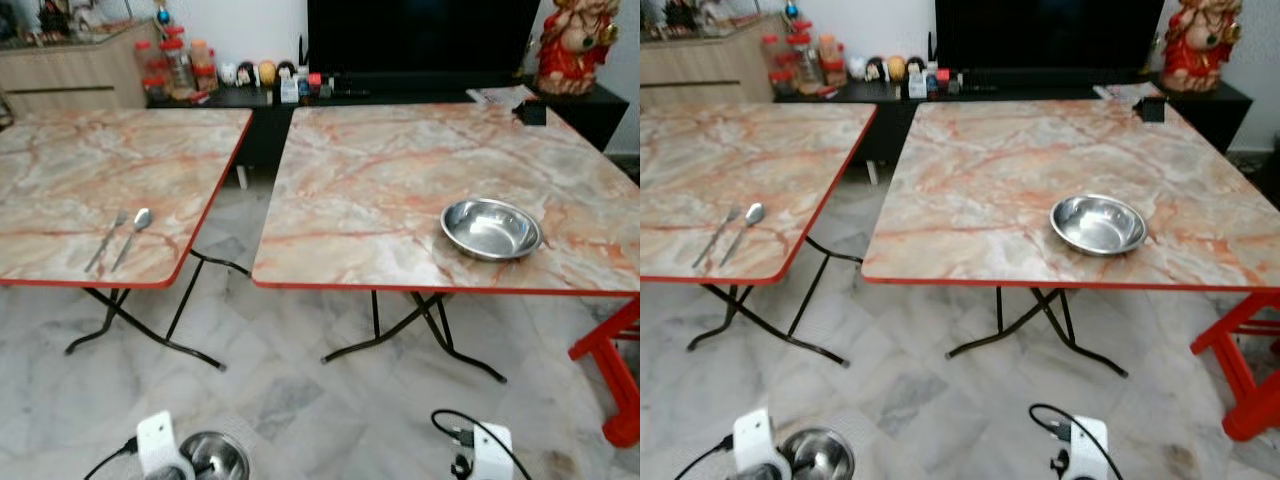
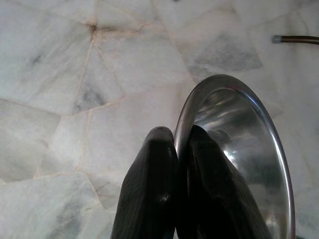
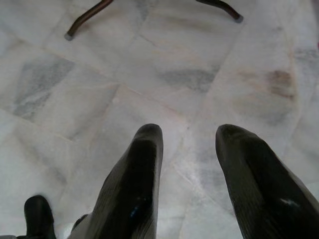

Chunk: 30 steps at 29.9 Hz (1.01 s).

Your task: Setting the table

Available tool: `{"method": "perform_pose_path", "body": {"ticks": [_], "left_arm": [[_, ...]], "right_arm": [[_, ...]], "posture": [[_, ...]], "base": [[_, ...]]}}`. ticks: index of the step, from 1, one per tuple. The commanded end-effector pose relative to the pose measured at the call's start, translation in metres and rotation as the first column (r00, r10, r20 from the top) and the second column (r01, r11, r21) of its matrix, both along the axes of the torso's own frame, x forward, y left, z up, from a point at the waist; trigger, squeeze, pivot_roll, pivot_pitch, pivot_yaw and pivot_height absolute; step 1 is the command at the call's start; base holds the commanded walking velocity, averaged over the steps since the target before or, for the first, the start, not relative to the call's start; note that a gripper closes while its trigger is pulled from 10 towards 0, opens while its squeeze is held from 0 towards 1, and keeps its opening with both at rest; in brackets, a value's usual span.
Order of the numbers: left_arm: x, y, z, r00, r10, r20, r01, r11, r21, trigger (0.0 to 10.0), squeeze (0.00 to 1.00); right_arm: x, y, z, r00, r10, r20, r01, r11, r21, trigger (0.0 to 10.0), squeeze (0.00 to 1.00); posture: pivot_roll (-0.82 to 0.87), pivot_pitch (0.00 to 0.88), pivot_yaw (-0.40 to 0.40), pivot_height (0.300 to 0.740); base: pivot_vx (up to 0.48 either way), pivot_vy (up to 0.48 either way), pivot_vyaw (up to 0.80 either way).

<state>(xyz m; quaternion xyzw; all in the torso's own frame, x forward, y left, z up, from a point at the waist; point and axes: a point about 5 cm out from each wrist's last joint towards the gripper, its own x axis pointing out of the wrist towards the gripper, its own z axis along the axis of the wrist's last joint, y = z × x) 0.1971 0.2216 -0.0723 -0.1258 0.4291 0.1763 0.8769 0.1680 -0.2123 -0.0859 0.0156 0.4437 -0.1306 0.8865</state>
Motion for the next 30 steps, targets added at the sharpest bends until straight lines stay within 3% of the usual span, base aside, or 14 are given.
{"method": "perform_pose_path", "body": {"ticks": [1,27,30], "left_arm": [[-0.0029,0.0061,-0.0002,1.000,-0.001,-0.013,0.001,1.000,0.016,10.0,0.00],[0.0023,0.0015,0.0015,1.000,-0.028,-0.007,0.028,0.999,0.023,10.0,0.00],[0.0033,0.0025,0.0023,0.999,-0.033,-0.006,0.033,0.999,0.040,10.0,0.00]], "right_arm": [[0.0078,0.0078,0.0021,1.000,0.019,0.019,-0.019,1.000,0.020,10.0,0.00],[0.0087,0.0107,0.0018,1.000,0.025,0.018,-0.026,0.999,0.043,10.0,0.00],[0.0083,0.0112,0.0015,1.000,0.027,0.015,-0.027,0.999,0.046,10.0,0.00]], "posture": [[-0.02,0.000,0.016,0.740],[-0.02,0.000,0.009,0.740],[-0.02,0.000,0.009,0.740]], "base": [[0.326,0.000,0.00],[0.326,0.000,0.00],[0.000,0.000,0.00]]}}
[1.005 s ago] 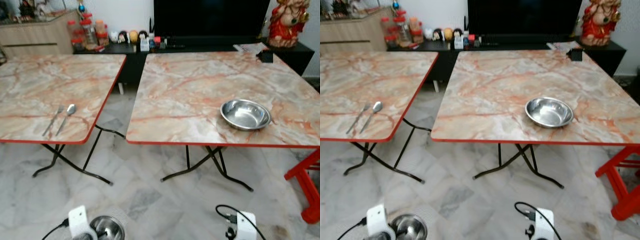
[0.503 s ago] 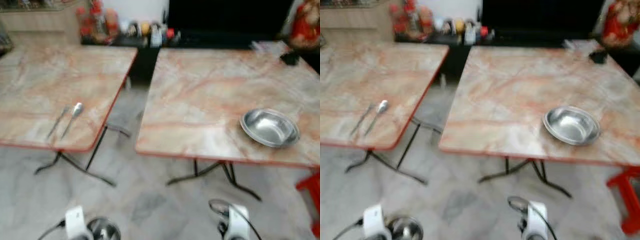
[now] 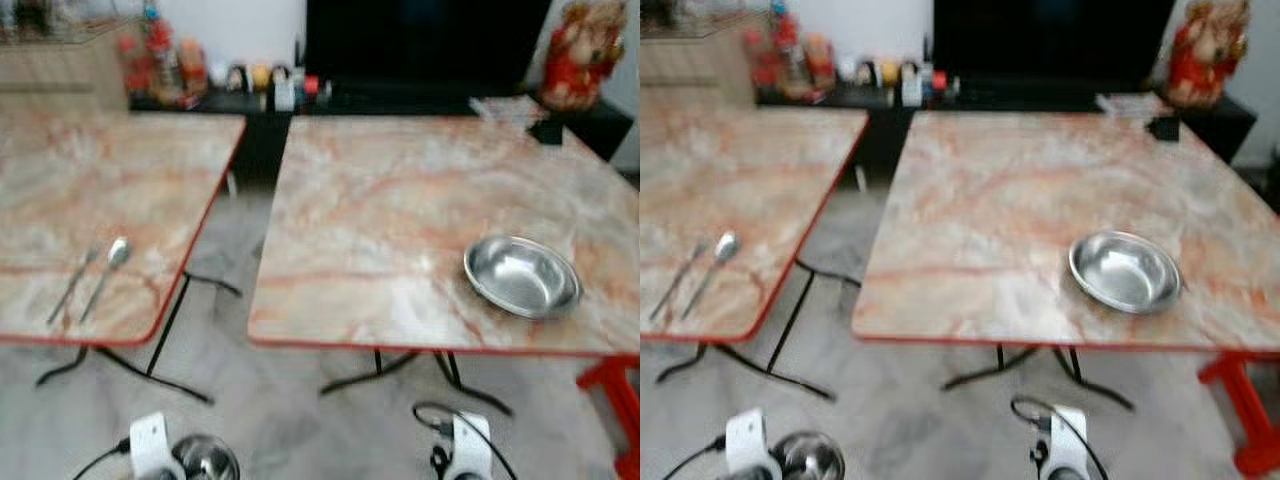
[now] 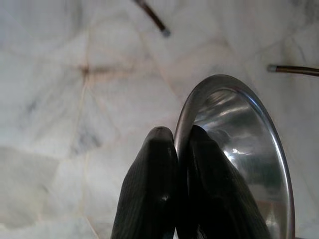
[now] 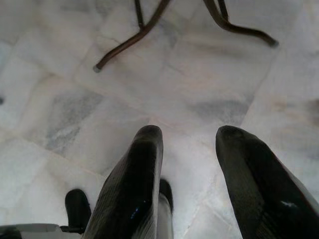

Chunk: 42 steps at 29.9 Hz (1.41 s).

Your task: Setting the table

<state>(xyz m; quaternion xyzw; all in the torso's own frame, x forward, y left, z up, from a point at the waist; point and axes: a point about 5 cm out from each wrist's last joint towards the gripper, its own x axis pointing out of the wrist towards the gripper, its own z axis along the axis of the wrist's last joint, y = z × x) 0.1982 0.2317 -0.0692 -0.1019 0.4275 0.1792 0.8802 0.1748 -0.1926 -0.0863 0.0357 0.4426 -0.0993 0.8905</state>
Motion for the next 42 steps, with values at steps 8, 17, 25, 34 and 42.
{"method": "perform_pose_path", "body": {"ticks": [8,17,25,34,42], "left_arm": [[-0.0003,-0.0091,-0.0025,0.999,-0.027,-0.020,0.027,1.000,0.001,10.0,0.00],[-0.0013,-0.0076,-0.0027,1.000,-0.019,-0.021,0.019,1.000,0.007,10.0,0.00],[-0.0010,-0.0077,-0.0025,1.000,-0.015,-0.017,0.015,1.000,0.004,10.0,0.00],[-0.0008,-0.0071,-0.0023,1.000,-0.013,-0.016,0.013,1.000,0.004,10.0,0.00],[-0.0007,-0.0074,-0.0023,1.000,-0.017,-0.016,0.017,1.000,0.003,10.0,0.00]], "right_arm": [[0.0003,-0.0089,0.0014,1.000,-0.016,0.001,0.016,1.000,-0.011,10.0,0.00],[0.0011,-0.0079,0.0016,1.000,-0.012,0.003,0.012,1.000,-0.005,10.0,0.00],[0.0015,-0.0069,0.0016,1.000,-0.007,0.002,0.007,1.000,-0.004,10.0,0.00],[0.0004,-0.0072,0.0011,1.000,-0.002,-0.002,0.002,1.000,-0.010,10.0,0.00],[0.0005,-0.0070,0.0011,1.000,-0.009,-0.001,0.009,1.000,-0.003,10.0,0.00]], "posture": [[-0.02,0.000,0.009,0.740],[-0.02,0.000,0.008,0.740],[-0.02,0.000,0.008,0.740],[-0.02,0.000,0.008,0.740],[-0.02,0.000,0.008,0.740]], "base": [[0.000,0.000,0.00],[0.000,-0.305,0.00],[0.000,-0.328,0.00],[0.000,-0.334,0.00],[0.000,-0.342,0.00]]}}
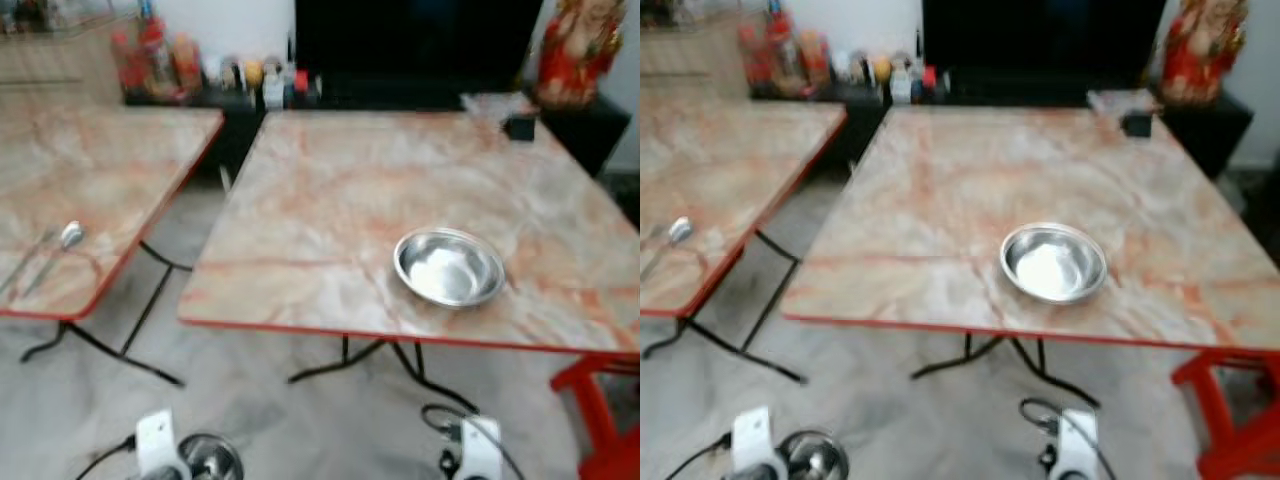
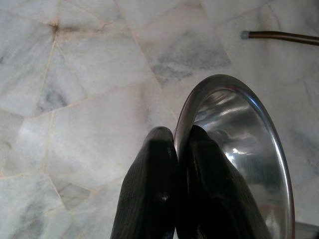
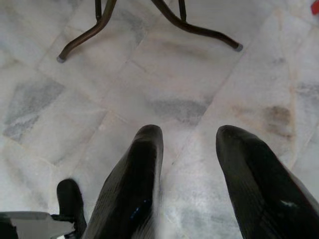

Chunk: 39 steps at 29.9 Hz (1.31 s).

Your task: Setting the table

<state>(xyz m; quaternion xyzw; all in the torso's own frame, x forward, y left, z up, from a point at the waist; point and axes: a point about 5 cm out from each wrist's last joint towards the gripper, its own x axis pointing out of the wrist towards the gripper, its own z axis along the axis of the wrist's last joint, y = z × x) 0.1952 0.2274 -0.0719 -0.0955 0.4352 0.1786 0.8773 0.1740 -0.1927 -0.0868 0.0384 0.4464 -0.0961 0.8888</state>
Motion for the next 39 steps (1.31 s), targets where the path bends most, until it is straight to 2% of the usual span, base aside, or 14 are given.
{"method": "perform_pose_path", "body": {"ticks": [1,18,28,39], "left_arm": [[0.0023,-0.0033,0.0004,1.000,-0.010,0.003,0.010,1.000,-0.004,10.0,0.00],[0.0010,-0.0070,-0.0011,1.000,-0.028,0.001,0.028,1.000,-0.013,10.0,0.00],[0.0021,-0.0035,0.0003,0.999,-0.033,0.006,0.033,0.999,-0.003,10.0,0.00],[0.0060,-0.0097,0.0013,0.999,-0.031,0.036,0.032,0.999,-0.034,10.0,0.00]], "right_arm": [[0.0013,-0.0070,0.0017,1.000,-0.012,0.006,0.012,1.000,-0.012,10.0,0.00],[0.0016,-0.0096,0.0022,1.000,0.003,0.003,-0.003,1.000,-0.021,10.0,0.00],[0.0007,-0.0081,0.0015,1.000,0.006,-0.001,-0.006,1.000,-0.017,10.0,0.00],[-0.0041,-0.0085,-0.0007,1.000,-0.005,-0.017,0.005,1.000,-0.015,10.0,0.00]], "posture": [[-0.02,0.000,0.008,0.740],[-0.03,0.000,0.008,0.740],[-0.03,0.000,0.012,0.740],[-0.03,0.000,0.010,0.740]], "base": [[0.000,-0.341,0.00],[0.000,-0.339,0.00],[0.000,-0.334,0.00],[0.000,0.000,0.00]]}}
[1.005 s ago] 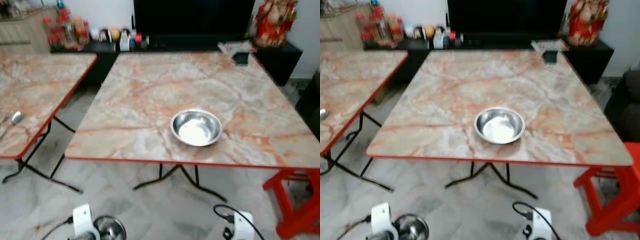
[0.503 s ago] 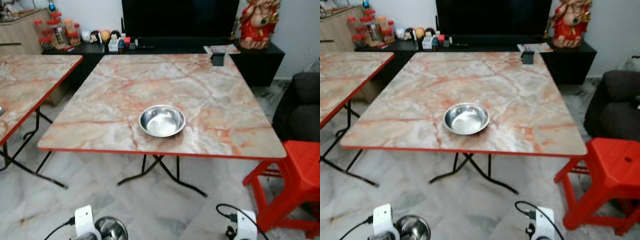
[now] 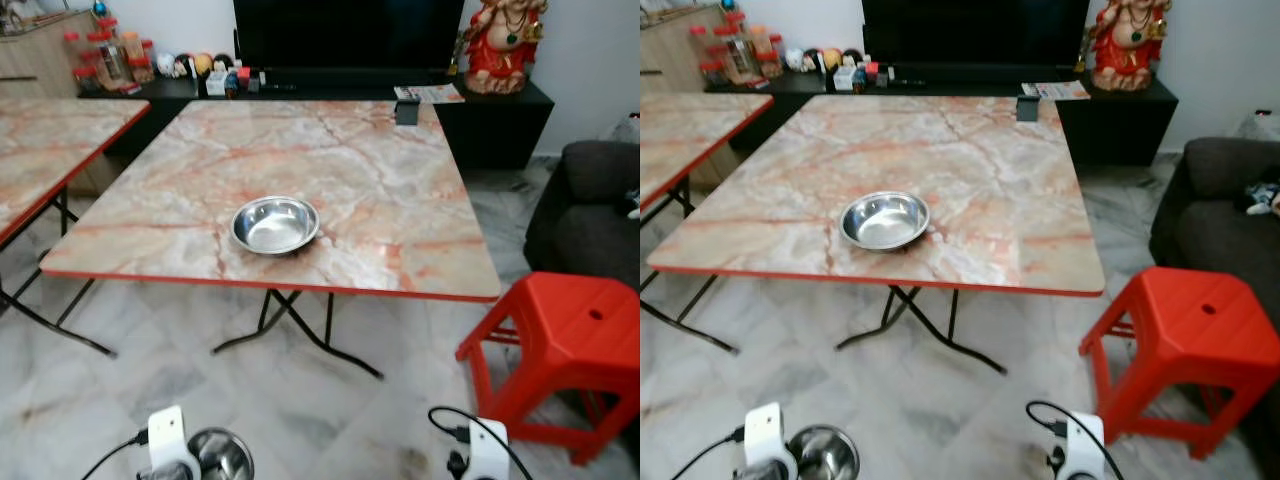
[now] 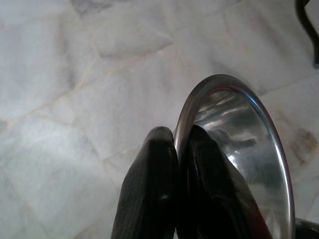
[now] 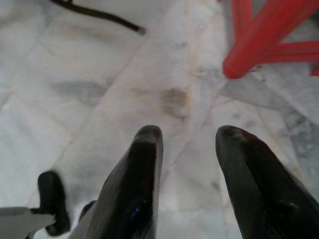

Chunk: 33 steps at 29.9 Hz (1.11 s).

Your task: Setting the table

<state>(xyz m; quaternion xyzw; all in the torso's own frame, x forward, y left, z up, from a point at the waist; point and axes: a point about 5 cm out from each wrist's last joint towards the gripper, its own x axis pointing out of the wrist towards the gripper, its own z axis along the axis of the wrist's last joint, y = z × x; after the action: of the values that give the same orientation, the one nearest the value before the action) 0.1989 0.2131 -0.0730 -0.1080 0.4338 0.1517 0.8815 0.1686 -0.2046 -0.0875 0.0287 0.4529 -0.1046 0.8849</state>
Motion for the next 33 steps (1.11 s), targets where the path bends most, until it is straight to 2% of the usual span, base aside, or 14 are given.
{"method": "perform_pose_path", "body": {"ticks": [1,7,10,13,26,33], "left_arm": [[0.0017,0.0048,0.0020,1.000,0.010,0.015,-0.010,1.000,0.009,10.0,0.00],[0.0002,0.0052,0.0014,1.000,0.013,0.016,-0.013,1.000,-0.003,10.0,0.00],[-0.0013,0.0062,0.0007,1.000,0.011,0.008,-0.011,1.000,0.002,10.0,0.00],[-0.0033,0.0060,-0.0004,1.000,0.012,0.002,-0.012,1.000,0.000,10.0,0.00],[-0.0004,0.0026,0.0004,1.000,-0.001,0.006,0.002,1.000,-0.006,10.0,0.00],[-0.0004,0.0025,0.0004,1.000,-0.002,0.007,0.002,1.000,-0.006,10.0,0.00]], "right_arm": [[0.0013,0.0031,0.0000,1.000,-0.001,0.000,0.001,1.000,0.008,10.0,0.00],[0.0030,0.0000,0.0010,0.999,-0.032,-0.002,0.032,0.999,0.008,10.0,0.00],[0.0031,-0.0004,0.0009,0.999,-0.036,-0.008,0.036,0.999,0.010,10.0,0.00],[0.0063,-0.0003,0.0028,1.000,-0.009,0.013,0.009,1.000,0.000,10.0,0.00],[0.0056,-0.0009,0.0023,1.000,-0.019,0.004,0.019,1.000,0.005,10.0,0.00],[0.0039,-0.0001,0.0014,1.000,-0.015,-0.003,0.015,1.000,0.001,10.0,0.00]], "posture": [[-0.03,0.000,0.011,0.740],[-0.03,0.000,0.009,0.740],[-0.03,0.000,0.006,0.740],[-0.03,0.000,0.004,0.740],[-0.03,0.000,0.002,0.740],[-0.03,0.000,-0.003,0.740]], "base": [[0.000,0.000,0.00],[0.000,0.000,0.00],[0.000,0.000,-0.71],[0.265,0.000,-0.17],[0.275,0.000,0.00],[0.287,0.000,-0.31]]}}
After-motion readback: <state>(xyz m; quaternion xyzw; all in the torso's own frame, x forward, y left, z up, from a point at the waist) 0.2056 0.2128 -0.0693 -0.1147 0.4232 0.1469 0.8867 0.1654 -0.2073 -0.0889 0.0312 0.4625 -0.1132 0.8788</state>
